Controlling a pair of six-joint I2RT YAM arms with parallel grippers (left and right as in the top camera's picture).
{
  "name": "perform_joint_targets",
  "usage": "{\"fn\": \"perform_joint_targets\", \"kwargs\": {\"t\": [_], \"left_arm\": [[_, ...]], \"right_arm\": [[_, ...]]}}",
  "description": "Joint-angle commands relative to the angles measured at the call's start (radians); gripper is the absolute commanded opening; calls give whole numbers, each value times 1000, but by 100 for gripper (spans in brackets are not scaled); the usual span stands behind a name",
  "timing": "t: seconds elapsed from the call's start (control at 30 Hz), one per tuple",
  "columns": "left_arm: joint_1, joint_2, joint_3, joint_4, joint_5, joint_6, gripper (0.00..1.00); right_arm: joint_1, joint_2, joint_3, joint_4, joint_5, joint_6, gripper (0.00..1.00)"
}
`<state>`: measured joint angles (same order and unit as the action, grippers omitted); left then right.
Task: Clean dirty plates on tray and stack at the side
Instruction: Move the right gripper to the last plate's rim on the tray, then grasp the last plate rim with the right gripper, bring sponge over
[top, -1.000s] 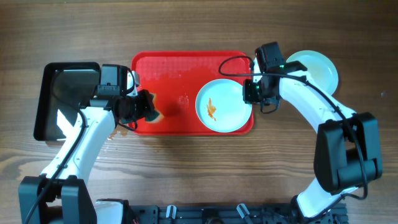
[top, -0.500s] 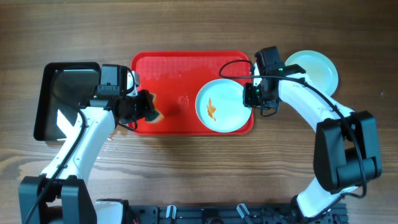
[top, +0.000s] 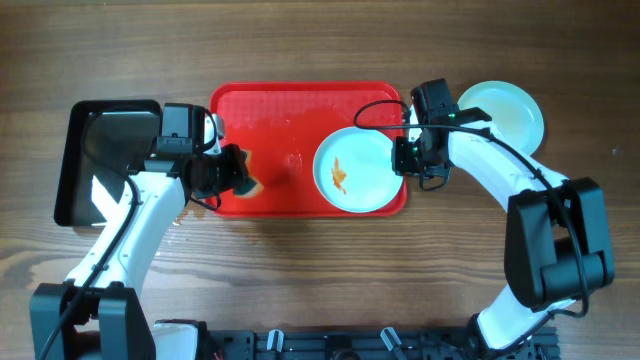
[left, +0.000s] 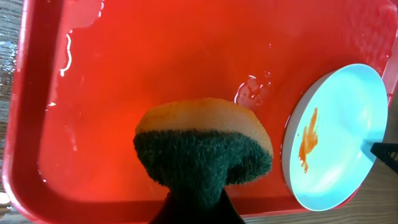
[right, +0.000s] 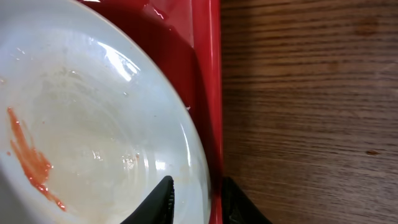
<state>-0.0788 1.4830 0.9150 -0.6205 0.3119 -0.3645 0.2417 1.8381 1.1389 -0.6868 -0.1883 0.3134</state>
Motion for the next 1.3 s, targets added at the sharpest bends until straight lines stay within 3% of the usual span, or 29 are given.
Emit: {"fn": "perform_joint_targets", "kwargs": {"t": [0.0, 0.43, 0.77, 0.9, 1.03, 1.1, 1.27], "left_arm": [[-5, 6, -8, 4, 13, -10, 4], [-5, 6, -8, 4, 13, -10, 4], [-5, 6, -8, 3, 13, -10, 4], [-5, 6, -8, 1, 13, -9, 4], [-5, 6, -8, 3, 12, -10, 4], [-5, 6, -8, 3, 13, -10, 4], [-5, 6, -8, 3, 13, -10, 4]], "right_arm": [[23, 22, -9, 20, -106, 10, 25], [113, 23, -9, 71, -79, 114, 26], [227, 127, -9, 260, -83, 283, 25], [251, 135, -9, 270, -82, 288, 25], [273, 135, -9, 269, -54, 254, 15], [288, 135, -9, 272, -33, 264, 4], [319, 135, -9, 299, -33, 406, 4]]}}
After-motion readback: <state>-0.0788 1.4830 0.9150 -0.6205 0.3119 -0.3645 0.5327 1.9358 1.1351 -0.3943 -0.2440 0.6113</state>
